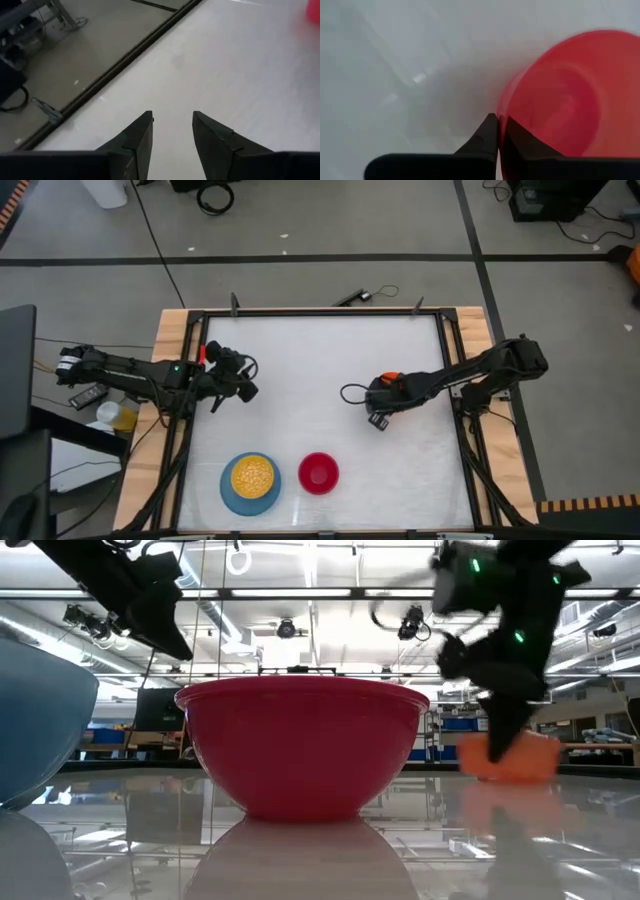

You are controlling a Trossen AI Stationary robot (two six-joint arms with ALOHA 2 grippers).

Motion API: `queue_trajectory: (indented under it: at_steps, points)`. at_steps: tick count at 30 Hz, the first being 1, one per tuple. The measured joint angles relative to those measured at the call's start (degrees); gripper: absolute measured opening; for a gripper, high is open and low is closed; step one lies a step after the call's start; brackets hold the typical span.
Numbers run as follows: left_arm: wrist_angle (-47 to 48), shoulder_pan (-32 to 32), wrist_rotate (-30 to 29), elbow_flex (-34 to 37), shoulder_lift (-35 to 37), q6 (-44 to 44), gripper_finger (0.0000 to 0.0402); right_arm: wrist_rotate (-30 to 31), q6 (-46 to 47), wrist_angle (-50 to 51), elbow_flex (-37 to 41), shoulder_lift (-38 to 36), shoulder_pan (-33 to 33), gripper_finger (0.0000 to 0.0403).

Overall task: Nest bowls inside each other
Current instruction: Stack the orange bowl on top of the yellow bowl

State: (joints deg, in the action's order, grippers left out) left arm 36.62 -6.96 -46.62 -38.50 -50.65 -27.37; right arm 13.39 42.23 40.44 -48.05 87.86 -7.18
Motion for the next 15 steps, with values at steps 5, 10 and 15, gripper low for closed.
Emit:
queue_trajectory:
  at_steps: [5,10,15]
  points:
    - [-0.1,-0.3,1.3,0.0,-0.4,-5.2,0.0141,-0.1,-8.0,-9.3,-10.3,4.0,-5.7,0.0008]
    - [-0.5,-2.2,1.3,0.0,-2.7,-9.1,0.0141,-0.1,-22.5,-19.9,-24.2,12.8,-10.5,0.0008]
    - [-5.1,-4.1,1.3,0.0,-6.9,-8.2,0.0141,-3.2,-35.5,-25.3,-38.2,26.0,-12.3,0.0007]
